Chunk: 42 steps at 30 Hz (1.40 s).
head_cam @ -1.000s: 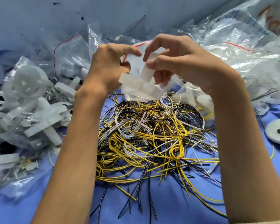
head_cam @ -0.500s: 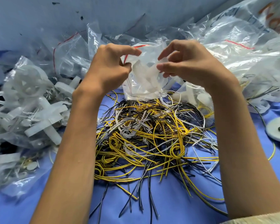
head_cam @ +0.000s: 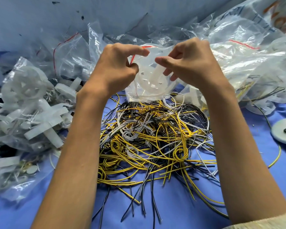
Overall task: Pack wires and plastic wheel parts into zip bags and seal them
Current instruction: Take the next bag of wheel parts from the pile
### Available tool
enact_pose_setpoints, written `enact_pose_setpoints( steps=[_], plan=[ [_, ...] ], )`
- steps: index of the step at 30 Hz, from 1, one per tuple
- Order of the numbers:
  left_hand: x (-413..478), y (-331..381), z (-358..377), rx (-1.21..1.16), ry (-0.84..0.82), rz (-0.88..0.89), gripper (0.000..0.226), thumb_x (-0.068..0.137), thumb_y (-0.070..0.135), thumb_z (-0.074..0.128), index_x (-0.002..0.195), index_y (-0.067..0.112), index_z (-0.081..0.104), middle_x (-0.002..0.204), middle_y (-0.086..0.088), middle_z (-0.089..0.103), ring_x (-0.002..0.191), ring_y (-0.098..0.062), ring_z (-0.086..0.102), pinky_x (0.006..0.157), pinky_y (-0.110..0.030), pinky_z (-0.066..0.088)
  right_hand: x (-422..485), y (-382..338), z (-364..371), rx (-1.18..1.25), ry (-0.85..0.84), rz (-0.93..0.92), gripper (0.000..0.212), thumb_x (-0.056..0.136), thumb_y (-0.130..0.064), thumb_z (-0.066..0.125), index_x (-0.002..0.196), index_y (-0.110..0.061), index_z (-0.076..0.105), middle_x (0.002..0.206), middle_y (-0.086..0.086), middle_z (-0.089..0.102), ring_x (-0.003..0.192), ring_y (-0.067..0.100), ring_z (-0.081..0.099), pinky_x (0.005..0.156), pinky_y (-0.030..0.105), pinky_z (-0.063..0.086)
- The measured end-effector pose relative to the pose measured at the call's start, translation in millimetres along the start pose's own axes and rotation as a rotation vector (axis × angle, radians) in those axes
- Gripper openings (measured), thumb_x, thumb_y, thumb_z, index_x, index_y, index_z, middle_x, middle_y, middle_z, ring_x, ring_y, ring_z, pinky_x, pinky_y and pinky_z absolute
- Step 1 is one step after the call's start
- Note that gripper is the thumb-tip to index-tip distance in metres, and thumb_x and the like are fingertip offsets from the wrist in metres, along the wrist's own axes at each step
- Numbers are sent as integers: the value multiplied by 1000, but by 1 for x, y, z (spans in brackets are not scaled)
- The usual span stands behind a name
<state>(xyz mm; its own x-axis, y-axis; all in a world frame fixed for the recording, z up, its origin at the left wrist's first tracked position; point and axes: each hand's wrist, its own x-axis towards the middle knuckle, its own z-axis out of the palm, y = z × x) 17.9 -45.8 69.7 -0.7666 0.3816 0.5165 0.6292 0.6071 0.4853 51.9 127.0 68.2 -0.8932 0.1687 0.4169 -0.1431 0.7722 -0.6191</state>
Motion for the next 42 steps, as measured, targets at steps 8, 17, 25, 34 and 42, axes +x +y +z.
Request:
enact_pose_setpoints(
  steps=[8,17,25,34,42],
  plan=[
    [-1,1,-1,3,0,13,47,78,-3,50,113,21,69,78,15,54,66,-4,51,71,-2,37,-1,-6,-2,36,-17,1,31,88,-39,63,75,-11,70,66,-3,70,50,4,66,63,31,59],
    [3,4,-6,-16,93,29,42,76,-1,52,111,15,69,70,21,46,74,-12,48,65,5,28,-8,-8,-8,-64,-559,65,44,90,-44,58,130,-29,55,65,-3,72,42,4,57,53,17,47],
    [3,-3,2,137,-28,59,69,71,-11,41,134,15,46,130,-2,45,112,-19,43,91,-21,36,-1,-1,1,-237,-173,127,75,88,-45,58,149,-39,15,126,4,61,112,25,58,99,42,45],
    [6,-7,5,159,-151,-4,62,76,-15,36,123,16,62,126,-3,57,110,-13,51,96,-23,39,-1,-6,0,-307,-125,168,54,84,-23,58,135,-14,45,124,10,61,116,29,53,99,43,44],
    [7,-11,9,126,-131,35,65,76,-7,50,137,15,45,131,1,51,93,-11,48,85,-19,38,-3,-11,0,-329,-138,196,42,76,-18,58,117,-14,62,108,13,67,101,31,60,92,40,50]
  ],
)
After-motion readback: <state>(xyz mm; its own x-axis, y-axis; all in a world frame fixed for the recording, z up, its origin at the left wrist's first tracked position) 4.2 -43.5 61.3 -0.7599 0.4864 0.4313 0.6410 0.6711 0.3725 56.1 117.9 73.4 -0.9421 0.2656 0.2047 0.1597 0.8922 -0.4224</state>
